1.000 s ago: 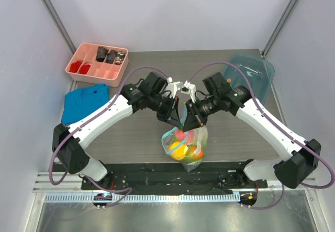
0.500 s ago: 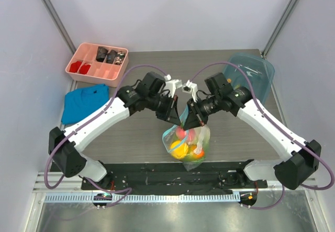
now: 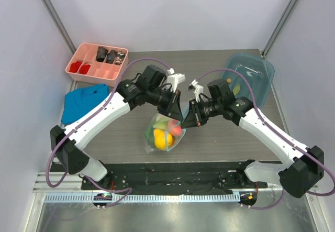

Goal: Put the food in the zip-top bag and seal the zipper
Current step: Adjust the fake fruit in the zipper food storage bag.

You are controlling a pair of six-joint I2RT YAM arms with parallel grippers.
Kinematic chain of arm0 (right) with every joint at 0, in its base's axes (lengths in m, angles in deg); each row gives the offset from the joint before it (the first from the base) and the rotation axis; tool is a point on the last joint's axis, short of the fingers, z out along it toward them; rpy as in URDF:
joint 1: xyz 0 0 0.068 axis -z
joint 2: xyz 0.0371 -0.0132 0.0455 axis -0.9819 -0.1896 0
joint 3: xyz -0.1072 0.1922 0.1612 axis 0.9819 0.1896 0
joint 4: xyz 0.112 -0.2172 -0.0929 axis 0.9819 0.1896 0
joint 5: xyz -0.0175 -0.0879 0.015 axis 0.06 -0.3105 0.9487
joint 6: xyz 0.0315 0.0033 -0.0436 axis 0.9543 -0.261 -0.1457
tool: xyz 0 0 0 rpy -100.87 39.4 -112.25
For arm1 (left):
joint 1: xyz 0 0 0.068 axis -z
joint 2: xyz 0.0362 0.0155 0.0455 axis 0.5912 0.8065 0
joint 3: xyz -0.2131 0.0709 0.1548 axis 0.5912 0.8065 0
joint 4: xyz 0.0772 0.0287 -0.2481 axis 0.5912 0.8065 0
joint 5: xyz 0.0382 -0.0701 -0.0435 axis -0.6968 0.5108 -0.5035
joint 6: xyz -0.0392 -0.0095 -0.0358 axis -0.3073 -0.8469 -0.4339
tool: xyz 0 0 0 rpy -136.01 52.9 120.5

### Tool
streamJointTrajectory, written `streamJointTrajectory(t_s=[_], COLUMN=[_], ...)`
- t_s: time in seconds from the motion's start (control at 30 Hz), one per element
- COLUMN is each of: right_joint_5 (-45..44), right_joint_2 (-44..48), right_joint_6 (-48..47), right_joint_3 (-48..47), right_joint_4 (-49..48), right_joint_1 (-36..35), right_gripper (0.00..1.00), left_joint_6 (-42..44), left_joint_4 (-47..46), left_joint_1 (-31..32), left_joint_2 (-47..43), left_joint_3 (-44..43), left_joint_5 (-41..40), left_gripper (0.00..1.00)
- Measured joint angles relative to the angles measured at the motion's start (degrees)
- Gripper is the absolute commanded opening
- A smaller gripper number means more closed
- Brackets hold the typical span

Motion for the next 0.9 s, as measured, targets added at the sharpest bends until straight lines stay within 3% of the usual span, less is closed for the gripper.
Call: streamJointTrajectory(t_s=[0.07,0.2,0.37,0.5,0.67,0.9], right_joint_5=[-0.9,-1.73,-2.95,-3.56,-3.76,-3.3], right_joint_2=[-0.02,0.37,1.18,2.16,4.76,7.32], right_joint_6=[4.9,12.74,18.08,18.1,17.94,20.24], right_joint_3=[1.84,3.5,4.81,5.66,6.45,9.35], right_joint_4=[-4.26,-12.2,-17.97,-18.05,-17.53,-22.05], right_joint_1=[0.0,0.0,0.13,0.15,0.15,-0.37], right_gripper=[0.01,0.01,0.01,0.01,0.01,0.01], left_joint_6=[0.48,1.68,2.95,4.52,6.14,7.76], left_joint_4=[0.09,0.13,0.92,2.14,4.02,7.06], left_joint_1=[0.13,0.59,0.28,-2.23,-8.5,-9.2], left_joint_2=[0.42,0.35,-0.15,-2.08,-5.25,-6.54], left_joint_3=[0.26,1.16,2.51,2.45,-1.33,-3.15], left_joint_5=[1.01,2.58,3.13,2.14,-5.33,-19.15], left_gripper=[0.18,0.37,0.49,0.71,0.82,0.81])
